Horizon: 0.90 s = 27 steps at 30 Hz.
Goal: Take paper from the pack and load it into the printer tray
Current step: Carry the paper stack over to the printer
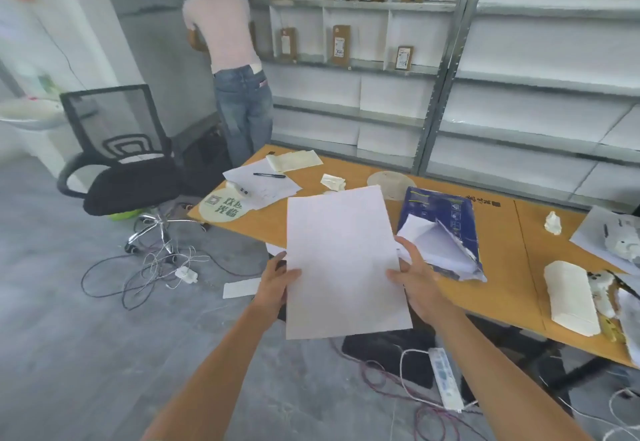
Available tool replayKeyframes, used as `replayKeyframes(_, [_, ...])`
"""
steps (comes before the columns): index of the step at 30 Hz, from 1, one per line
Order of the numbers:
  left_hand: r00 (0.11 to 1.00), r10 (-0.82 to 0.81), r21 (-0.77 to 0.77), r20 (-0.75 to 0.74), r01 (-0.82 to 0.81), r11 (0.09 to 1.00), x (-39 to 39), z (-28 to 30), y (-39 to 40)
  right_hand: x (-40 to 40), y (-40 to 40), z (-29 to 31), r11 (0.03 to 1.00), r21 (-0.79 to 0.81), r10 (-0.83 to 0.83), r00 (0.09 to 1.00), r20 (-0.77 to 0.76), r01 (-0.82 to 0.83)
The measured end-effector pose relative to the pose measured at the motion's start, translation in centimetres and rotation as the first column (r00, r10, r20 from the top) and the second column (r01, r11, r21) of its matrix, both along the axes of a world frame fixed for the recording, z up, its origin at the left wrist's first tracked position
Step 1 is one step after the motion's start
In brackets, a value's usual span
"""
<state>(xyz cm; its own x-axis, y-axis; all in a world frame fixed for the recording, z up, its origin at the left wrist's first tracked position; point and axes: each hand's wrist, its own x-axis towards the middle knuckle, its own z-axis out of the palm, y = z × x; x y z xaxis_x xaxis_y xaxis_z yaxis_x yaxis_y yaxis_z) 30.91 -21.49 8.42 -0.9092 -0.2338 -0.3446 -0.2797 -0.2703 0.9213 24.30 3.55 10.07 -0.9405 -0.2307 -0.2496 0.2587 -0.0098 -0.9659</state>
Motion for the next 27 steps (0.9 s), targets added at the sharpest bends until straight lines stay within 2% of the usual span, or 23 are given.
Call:
replayKeyframes(5, [0.994, 0.096, -0.049, -0.061, -0.099, 0.994, 0.9, -0.1, -10.5, -1.6, -11.4, 0.9, 0.977, 0.128, 0.175, 0.984, -0.013, -0.172])
replayKeyframes(14, [0.933, 0.322, -0.113, -0.158, -0.341, 0.933, 7.5, 1.2, -30.3, -1.8, -35.1, 1.2, 0.908, 0.099, 0.402, 0.913, 0.064, -0.407])
replayKeyframes(21, [0.801, 0.574, -0.115, -0.170, -0.595, 0.796, 16.4, 1.3, -41.1, 1.9, -51.8, -0.1, 0.735, 0.198, 0.651, 0.756, 0.060, -0.649])
replayKeyframes(27, [0.597, 0.783, -0.097, -0.175, -0.802, 0.589, 23.4, 0.2, -47.6, 5.6, -64.5, -1.1, 0.521, 0.256, 0.838, 0.545, 0.031, -0.814])
